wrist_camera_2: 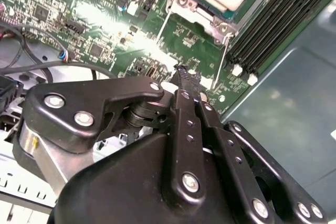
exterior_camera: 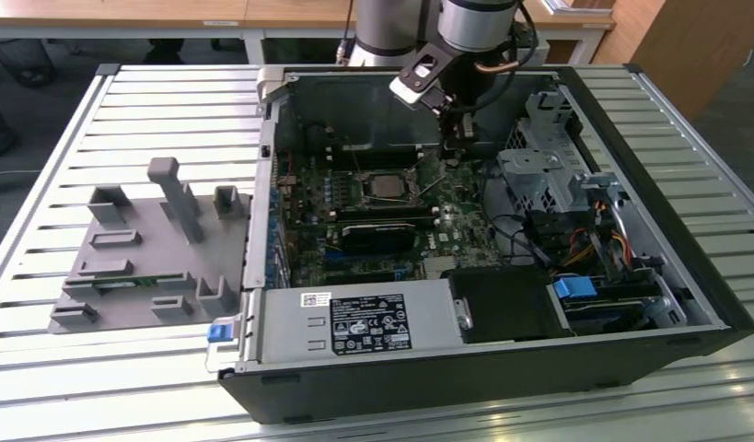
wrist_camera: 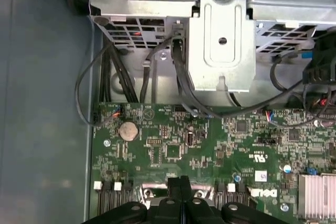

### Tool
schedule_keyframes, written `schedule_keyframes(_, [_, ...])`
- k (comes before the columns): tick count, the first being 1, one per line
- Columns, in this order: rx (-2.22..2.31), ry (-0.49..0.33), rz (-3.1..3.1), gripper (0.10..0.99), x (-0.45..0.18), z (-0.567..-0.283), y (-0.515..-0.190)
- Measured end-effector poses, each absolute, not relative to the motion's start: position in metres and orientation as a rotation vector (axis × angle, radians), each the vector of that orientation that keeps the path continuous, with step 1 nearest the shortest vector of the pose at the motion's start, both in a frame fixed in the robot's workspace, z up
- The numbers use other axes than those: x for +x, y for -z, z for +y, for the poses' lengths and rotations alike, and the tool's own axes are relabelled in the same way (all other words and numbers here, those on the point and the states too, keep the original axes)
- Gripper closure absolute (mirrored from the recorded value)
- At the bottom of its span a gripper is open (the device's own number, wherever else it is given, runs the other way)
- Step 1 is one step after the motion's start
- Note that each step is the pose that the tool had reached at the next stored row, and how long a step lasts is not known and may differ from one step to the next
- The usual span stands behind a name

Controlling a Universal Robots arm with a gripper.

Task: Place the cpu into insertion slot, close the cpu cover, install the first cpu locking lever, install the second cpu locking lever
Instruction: 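Close the cpu cover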

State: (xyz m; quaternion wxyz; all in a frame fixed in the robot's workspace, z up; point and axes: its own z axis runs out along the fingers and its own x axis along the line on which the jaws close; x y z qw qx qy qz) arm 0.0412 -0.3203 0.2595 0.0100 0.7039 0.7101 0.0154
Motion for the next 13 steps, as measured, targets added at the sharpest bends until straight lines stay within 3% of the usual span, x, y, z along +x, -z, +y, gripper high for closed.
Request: schedule_keyframes(13, [2.2,-0.042,2.219,0.98,0.055,-0.314,-0.256])
